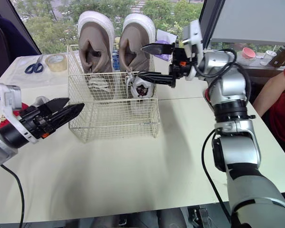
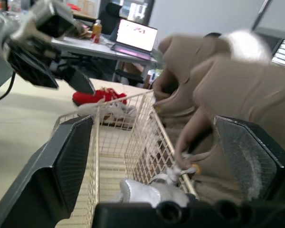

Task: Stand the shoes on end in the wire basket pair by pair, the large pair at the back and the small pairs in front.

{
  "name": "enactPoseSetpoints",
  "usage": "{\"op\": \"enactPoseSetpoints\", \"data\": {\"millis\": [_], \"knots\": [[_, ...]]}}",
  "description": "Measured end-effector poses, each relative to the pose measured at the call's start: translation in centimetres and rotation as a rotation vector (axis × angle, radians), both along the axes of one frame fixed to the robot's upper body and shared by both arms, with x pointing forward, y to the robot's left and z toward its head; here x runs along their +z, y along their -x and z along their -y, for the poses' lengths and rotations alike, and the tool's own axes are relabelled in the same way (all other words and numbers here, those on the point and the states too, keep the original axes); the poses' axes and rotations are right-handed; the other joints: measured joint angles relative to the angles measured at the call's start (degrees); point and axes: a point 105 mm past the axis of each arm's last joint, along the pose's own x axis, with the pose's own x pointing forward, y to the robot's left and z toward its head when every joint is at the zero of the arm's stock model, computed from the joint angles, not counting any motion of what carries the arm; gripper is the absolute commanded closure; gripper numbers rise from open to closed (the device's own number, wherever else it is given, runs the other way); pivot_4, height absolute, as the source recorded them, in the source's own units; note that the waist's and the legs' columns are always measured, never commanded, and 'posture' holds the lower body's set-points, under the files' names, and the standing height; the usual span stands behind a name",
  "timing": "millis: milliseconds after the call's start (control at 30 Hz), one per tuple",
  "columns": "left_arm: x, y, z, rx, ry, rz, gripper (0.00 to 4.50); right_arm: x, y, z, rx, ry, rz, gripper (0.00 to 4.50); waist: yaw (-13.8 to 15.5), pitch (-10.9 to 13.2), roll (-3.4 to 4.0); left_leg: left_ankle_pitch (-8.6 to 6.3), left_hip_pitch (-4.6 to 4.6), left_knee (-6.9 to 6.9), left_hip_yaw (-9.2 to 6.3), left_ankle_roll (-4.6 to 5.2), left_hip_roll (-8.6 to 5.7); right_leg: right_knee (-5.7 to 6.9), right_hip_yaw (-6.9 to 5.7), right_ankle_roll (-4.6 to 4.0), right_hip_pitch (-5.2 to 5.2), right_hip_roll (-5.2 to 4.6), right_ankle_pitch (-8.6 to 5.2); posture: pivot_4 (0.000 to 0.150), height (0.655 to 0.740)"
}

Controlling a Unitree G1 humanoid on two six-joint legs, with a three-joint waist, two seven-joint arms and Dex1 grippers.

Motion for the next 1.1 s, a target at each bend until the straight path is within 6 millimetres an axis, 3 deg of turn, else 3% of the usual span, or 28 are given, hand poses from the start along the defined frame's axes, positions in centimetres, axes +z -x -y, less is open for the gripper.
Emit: {"op": "enactPoseSetpoints", "data": {"millis": [67, 200, 233, 333, 433, 567, 733, 867, 1067, 1100], "knots": [[0.2, -0.6, -2.0, 0.061, -0.007, -0.013, 0.0, 0.8, 1.1, 0.5, 0.003, -0.038, -0.037, 0.03, 0.03, 0.04, 0.07, 0.03, 0.0, -0.06, 0.0, -0.05, 0.0, 0.01, 0.0, 0.0, -0.06, 0.0, 0.0, 0.15, 0.74], [1.9, -2.6, -8.4, 0.302, -0.082, 0.0, 0.0, 3.0, 5.2, 0.6, 0.062, -0.033, -0.032, 0.03, 0.07, 0.04, 0.07, 0.12, 0.06, -0.39, 0.01, -0.18, 0.0, -0.03, -0.01, -0.01, -0.17, 0.05, 0.0, 0.15, 0.74], [2.3, -3.1, -9.6, 0.355, -0.145, -0.01, 0.0, 2.8, 5.9, 0.6, 0.07, 0.002, -0.037, 0.03, 0.12, 0.02, 0.04, 0.13, 0.07, -0.42, -0.01, -0.19, -0.01, -0.01, -0.05, -0.01, -0.16, 0.07, -0.01, 0.15, 0.74], [3.4, -4.6, -14.2, 0.53, -0.372, -0.097, 0.0, -0.3, 8.8, -0.4, 0.147, 0.217, -0.096, 0.03, 0.16, -0.01, -0.01, 0.13, 0.06, -0.59, 0.08, -0.21, -0.18, -0.14, -0.07, -0.01, -0.21, 0.03, -0.01, 0.15, 0.74], [3.0, -6.1, -15.0, 0.512, -0.49, -0.204, 0.0, -3.9, 9.9, -0.7, 0.182, 0.376, -0.132, 0.03, 0.34, -0.02, -0.03, 0.11, 0.02, -0.58, 0.25, -0.16, -0.35, -0.15, -0.04, 0.01, -0.21, -0.03, -0.01, 0.15, 0.74], [2.4, -9.5, -16.4, 0.548, -0.532, -0.3, 0.0, -5.8, 10.0, -1.1, 0.183, 0.43, -0.122, 0.03, 0.77, -0.05, -0.26, 0.16, -0.02, -0.46, 0.27, -0.18, -0.35, 0.0, -0.07, 0.27, -0.21, 0.08, 0.12, 0.15, 0.74], [0.7, -12.3, -16.8, 0.51, -0.624, -0.4, 0.0, -5.9, 9.9, -1.5, 0.161, 0.414, -0.115, 0.03, 1.23, -0.02, -0.41, 0.14, -0.05, -0.4, 0.35, -0.14, -0.31, -0.02, -0.05, 0.29, -0.26, 0.09, 0.12, 0.15, 0.74], [-0.6, -13.2, -17.4, 0.509, -0.702, -0.452, 0.0, -5.7, 10.3, -1.7, 0.144, 0.399, -0.121, 0.03, 1.38, -0.03, -0.47, 0.1, -0.13, -0.36, 0.35, -0.06, -0.29, -0.01, -0.05, 0.32, -0.31, 0.06, 0.1, 0.15, 0.74], [-4.0, -13.9, -16.8, 0.476, -0.792, -0.545, 0.0, -5.1, 11.0, -1.8, 0.104, 0.359, -0.141, 0.03, 1.48, -0.08, -0.62, 0.03, -0.32, -0.15, 0.29, 0.06, -0.29, 0.01, -0.08, 0.33, -0.35, 0.0, 0.11, 0.15, 0.74], [-4.3, -14.1, -16.6, 0.467, -0.811, -0.548, 0.54, -4.9, 11.0, -1.8, 0.093, 0.35, -0.143, 0.0, 1.48, -0.09, -0.62, -0.02, -0.34, -0.02, 0.28, 0.14, -0.29, 0.05, -0.09, 0.33, -0.34, -0.01, 0.11, 0.15, 0.74]]}}
